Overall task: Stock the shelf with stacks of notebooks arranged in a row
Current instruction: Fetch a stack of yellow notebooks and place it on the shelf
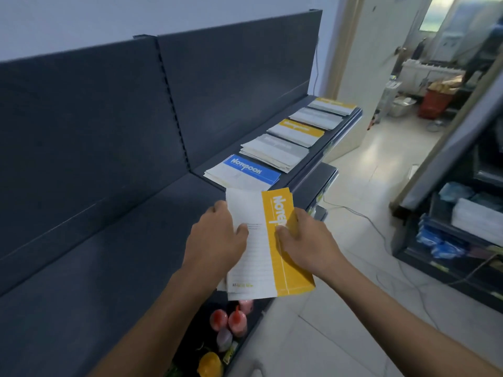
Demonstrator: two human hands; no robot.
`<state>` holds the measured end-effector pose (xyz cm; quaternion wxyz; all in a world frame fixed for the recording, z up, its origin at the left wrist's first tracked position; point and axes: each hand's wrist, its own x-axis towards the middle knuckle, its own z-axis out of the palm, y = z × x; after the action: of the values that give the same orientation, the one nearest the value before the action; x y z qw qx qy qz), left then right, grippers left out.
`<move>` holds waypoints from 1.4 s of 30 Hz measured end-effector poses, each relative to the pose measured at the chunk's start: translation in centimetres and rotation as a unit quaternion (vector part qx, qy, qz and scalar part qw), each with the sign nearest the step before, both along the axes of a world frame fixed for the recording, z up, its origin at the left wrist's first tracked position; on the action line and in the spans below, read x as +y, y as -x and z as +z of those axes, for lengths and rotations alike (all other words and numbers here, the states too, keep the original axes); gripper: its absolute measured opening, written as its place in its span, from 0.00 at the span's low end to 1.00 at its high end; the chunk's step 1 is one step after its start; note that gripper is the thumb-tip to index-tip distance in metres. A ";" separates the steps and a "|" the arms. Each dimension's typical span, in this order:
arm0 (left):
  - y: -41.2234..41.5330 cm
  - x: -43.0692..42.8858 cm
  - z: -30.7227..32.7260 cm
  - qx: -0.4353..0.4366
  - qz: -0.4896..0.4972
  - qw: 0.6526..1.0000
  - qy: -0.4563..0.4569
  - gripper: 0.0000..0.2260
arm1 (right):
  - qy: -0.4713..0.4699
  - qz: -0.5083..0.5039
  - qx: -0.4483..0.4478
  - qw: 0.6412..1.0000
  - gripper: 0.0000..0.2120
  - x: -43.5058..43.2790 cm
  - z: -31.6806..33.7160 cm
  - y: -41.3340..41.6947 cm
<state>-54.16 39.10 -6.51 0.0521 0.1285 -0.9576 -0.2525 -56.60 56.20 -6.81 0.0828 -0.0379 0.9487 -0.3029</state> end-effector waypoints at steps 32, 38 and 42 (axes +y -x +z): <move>34.6 24.1 -1.1 -0.004 -0.018 0.999 0.044 0.16 | 0.061 0.015 0.015 0.998 0.09 25.6 -0.9 33.6; 38.6 27.8 -0.4 0.003 0.005 0.999 0.045 0.17 | 0.071 0.030 0.005 0.997 0.12 29.1 -0.4 38.2; 41.8 28.7 0.1 0.019 0.015 0.999 0.041 0.19 | 0.076 0.041 0.011 0.996 0.12 29.8 0.3 41.7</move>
<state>-95.94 67.79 -6.37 0.0787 0.1356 -0.9640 -0.2150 -98.32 86.03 -6.49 0.0813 -0.0864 0.9214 -0.3701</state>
